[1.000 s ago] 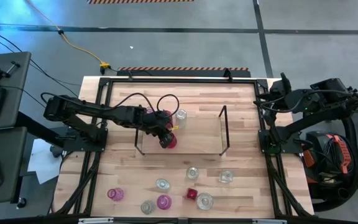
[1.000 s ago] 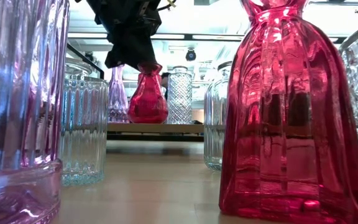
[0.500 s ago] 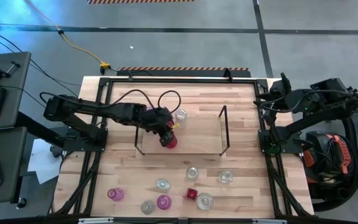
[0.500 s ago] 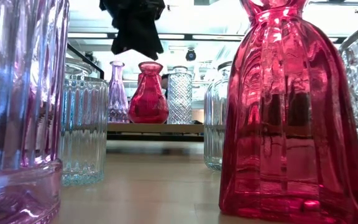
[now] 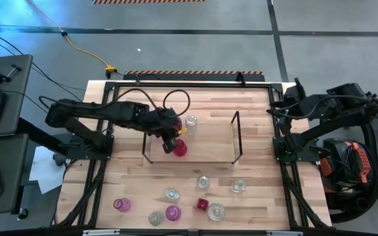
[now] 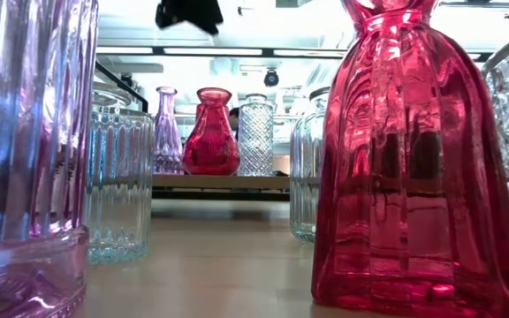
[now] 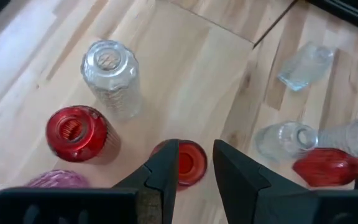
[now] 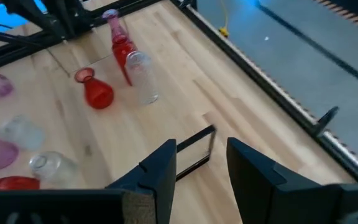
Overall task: Sort vases onto shelf
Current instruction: Put the red vase aligned with the other red vase on the shelf
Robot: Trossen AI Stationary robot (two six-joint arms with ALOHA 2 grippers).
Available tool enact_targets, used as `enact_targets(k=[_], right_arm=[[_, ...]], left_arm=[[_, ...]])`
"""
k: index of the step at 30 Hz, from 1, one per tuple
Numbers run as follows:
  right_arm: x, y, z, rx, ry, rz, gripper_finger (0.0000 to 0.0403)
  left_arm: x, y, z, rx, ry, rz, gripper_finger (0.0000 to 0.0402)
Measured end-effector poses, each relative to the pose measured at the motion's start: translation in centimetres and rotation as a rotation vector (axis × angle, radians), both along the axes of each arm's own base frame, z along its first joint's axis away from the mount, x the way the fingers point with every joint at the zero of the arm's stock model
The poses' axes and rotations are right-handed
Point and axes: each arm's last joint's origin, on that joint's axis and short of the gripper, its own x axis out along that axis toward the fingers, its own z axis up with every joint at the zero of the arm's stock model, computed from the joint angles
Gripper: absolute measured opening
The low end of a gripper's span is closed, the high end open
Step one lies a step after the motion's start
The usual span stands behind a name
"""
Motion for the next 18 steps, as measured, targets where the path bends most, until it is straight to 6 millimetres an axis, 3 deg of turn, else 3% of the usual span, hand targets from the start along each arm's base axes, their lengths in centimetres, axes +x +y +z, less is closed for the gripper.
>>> enact_targets(k=[4,9,18], right_arm=[[2.2,0.8,-1.1,0.051,-0.007,0.073,0.0124],[7.2,2.6,-3.4,0.100,-0.099,0.219,0.0124],[15.7,5.3,-7.5,0.194,-0.315,0.361,0.0124]], left_arm=[[-0.4,-1.2,2.2,0.046,-0.045,0.002,0.0092],[-1.1,-2.9,4.6,0.094,-0.118,0.030,0.0092],[-3.9,-5.1,6.8,0.145,-0.223,0.155,0.0092]])
